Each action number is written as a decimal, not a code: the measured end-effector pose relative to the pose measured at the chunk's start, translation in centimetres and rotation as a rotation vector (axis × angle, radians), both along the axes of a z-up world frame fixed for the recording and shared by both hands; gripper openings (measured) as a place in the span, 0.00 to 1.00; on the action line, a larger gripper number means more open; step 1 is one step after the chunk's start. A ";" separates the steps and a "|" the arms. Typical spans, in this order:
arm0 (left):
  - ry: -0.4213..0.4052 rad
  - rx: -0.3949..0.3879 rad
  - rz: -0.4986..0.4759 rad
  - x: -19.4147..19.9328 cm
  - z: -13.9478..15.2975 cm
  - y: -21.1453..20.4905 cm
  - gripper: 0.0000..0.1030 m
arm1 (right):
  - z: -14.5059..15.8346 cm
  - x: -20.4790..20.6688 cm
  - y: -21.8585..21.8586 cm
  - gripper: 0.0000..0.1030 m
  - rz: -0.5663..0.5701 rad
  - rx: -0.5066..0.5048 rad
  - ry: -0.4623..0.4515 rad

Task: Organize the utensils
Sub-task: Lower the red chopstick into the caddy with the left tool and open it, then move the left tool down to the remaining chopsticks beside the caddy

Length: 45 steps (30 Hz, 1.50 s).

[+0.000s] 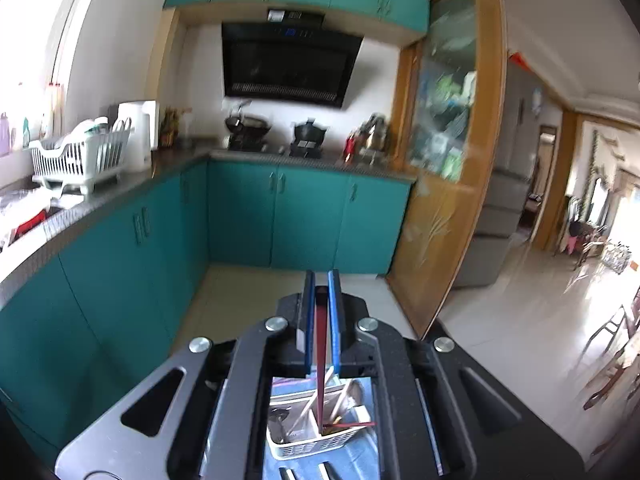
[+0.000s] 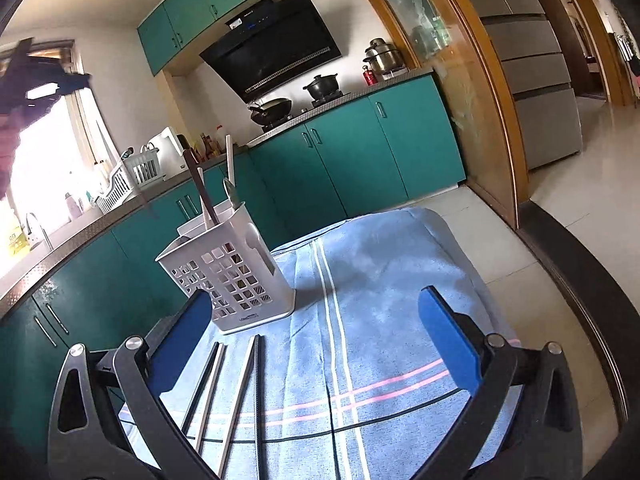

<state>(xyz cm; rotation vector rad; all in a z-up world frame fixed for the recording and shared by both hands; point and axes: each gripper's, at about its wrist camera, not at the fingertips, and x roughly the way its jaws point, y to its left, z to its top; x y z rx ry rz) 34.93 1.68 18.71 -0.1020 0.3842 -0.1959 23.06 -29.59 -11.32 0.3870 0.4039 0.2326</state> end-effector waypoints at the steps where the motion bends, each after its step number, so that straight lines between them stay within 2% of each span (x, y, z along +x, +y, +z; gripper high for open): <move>1: 0.018 0.003 0.004 1.1 -1.2 -0.3 0.06 | 0.1 0.0 0.2 0.97 0.006 -0.006 0.001; 10: 0.187 0.013 0.039 5.7 -11.7 -0.8 0.08 | -0.3 0.4 1.1 0.97 0.045 -0.033 0.014; 11: 0.211 0.011 0.042 5.9 -13.0 -0.7 0.22 | -0.3 0.4 1.2 0.97 0.047 -0.037 0.015; 12: 0.224 0.015 0.045 5.9 -14.1 -0.5 0.42 | -0.3 0.5 1.3 0.97 0.048 -0.041 0.015; 15: 0.204 0.065 0.066 4.1 -15.8 -0.1 0.67 | -0.4 0.5 1.6 0.97 0.052 -0.052 0.017; 18: 0.157 0.133 0.079 0.2 -16.8 0.1 0.86 | -0.6 0.5 1.9 0.97 0.057 -0.064 0.020; 20: 0.126 0.156 0.084 -3.3 -17.8 0.7 0.90 | -0.6 0.4 2.2 0.97 0.060 -0.078 0.017; 22: 0.117 0.169 0.095 -6.1 -19.2 1.3 0.93 | -0.6 0.3 2.6 0.97 0.060 -0.098 0.012; 26: 0.202 0.162 0.142 -11.7 -24.1 2.5 0.93 | -0.9 0.2 3.3 0.97 0.070 -0.134 0.034; 28: 0.241 0.154 0.114 -14.1 -26.6 2.0 0.93 | -1.0 -0.2 3.6 0.97 0.084 -0.139 0.050; 32: 0.233 0.186 0.081 -18.6 -30.1 0.3 0.93 | -1.2 -2.5 4.3 0.97 0.102 -0.165 0.055; 35: 0.241 0.163 0.072 -19.5 -31.6 0.2 0.93 | -2.3 -5.6 5.0 0.97 0.128 -0.171 0.070; 38: 0.233 0.109 0.069 -21.0 -32.2 0.0 0.93 | -3.2 -9.5 5.9 0.97 0.134 -0.220 0.031; 41: 0.193 0.134 0.054 -22.8 -32.4 -1.2 0.93 | -3.5 -11.9 6.7 0.97 0.141 -0.256 -0.022; 45: 0.262 0.150 0.000 -22.7 -34.2 -2.3 0.93 | -3.3 -12.2 6.5 0.97 0.139 -0.237 -0.035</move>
